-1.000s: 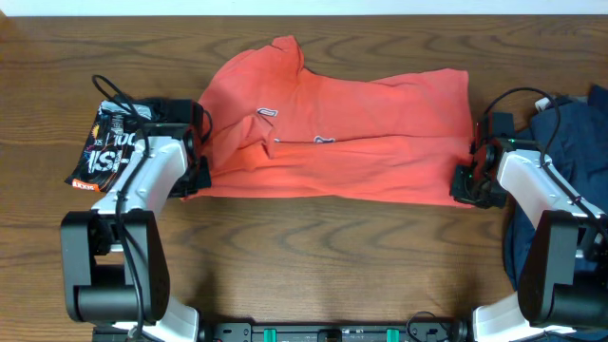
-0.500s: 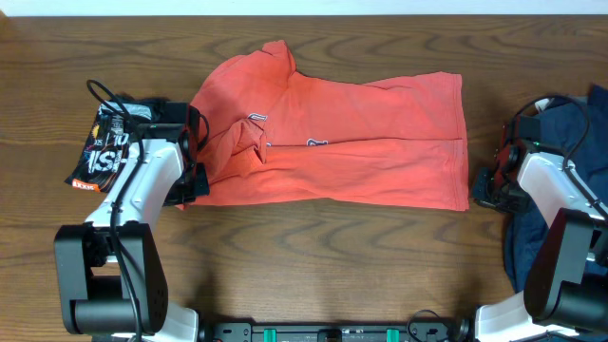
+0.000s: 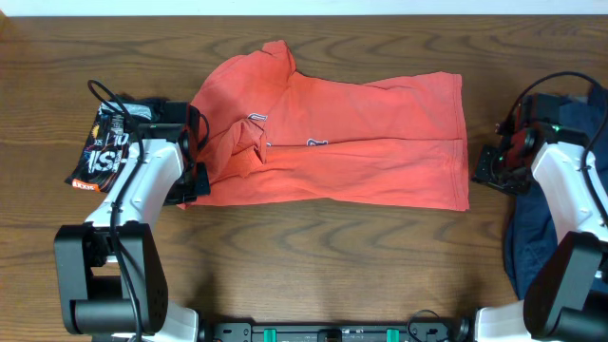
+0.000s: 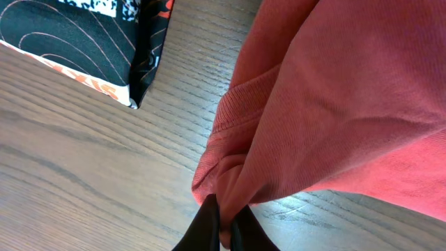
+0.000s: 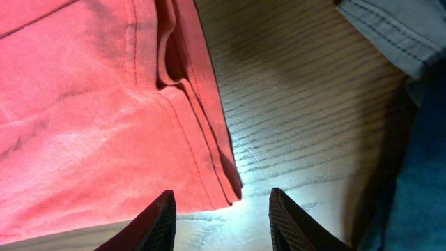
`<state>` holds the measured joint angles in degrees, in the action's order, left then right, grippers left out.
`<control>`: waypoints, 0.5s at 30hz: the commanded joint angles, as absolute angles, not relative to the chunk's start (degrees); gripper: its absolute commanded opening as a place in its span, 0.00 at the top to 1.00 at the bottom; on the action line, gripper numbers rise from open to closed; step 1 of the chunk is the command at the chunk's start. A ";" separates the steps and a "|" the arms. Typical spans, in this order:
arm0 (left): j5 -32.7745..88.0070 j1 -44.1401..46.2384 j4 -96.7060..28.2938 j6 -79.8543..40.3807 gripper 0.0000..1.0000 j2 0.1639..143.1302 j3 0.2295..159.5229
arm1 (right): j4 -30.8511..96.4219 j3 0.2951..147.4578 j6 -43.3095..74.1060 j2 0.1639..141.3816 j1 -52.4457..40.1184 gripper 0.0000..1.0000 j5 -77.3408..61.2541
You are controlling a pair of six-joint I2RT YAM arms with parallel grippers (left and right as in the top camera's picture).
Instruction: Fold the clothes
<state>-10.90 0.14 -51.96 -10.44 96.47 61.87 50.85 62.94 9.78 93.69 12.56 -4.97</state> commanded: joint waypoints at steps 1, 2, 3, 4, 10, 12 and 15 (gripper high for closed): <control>-10.92 -0.03 -51.99 -10.09 0.94 95.68 62.87 | 49.45 58.52 8.51 94.67 11.77 0.58 -6.26; -10.92 -0.03 -51.99 -10.09 0.94 95.68 62.87 | 48.38 56.86 8.51 94.98 11.75 0.58 -6.31; -10.92 -0.03 -51.99 -10.09 0.94 95.68 62.87 | 47.29 55.44 8.51 95.22 11.75 0.58 -6.46; -10.90 -0.03 -52.01 -10.09 0.94 95.68 62.87 | 45.84 53.63 8.51 95.29 11.75 0.58 -6.66; -10.92 -0.03 -51.96 -10.11 0.94 95.68 62.87 | 41.04 48.80 8.47 95.29 11.60 0.63 -8.16; -10.92 -0.03 -51.99 -10.09 0.94 95.68 62.87 | 40.71 48.51 8.47 95.29 11.60 0.73 -8.12; -10.92 -0.03 -51.99 -10.11 0.94 95.68 62.87 | 40.23 48.36 8.49 95.29 11.60 0.99 -8.12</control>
<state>-10.85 0.14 -51.99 -10.46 96.47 61.87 40.60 48.75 8.67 95.15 12.08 -7.77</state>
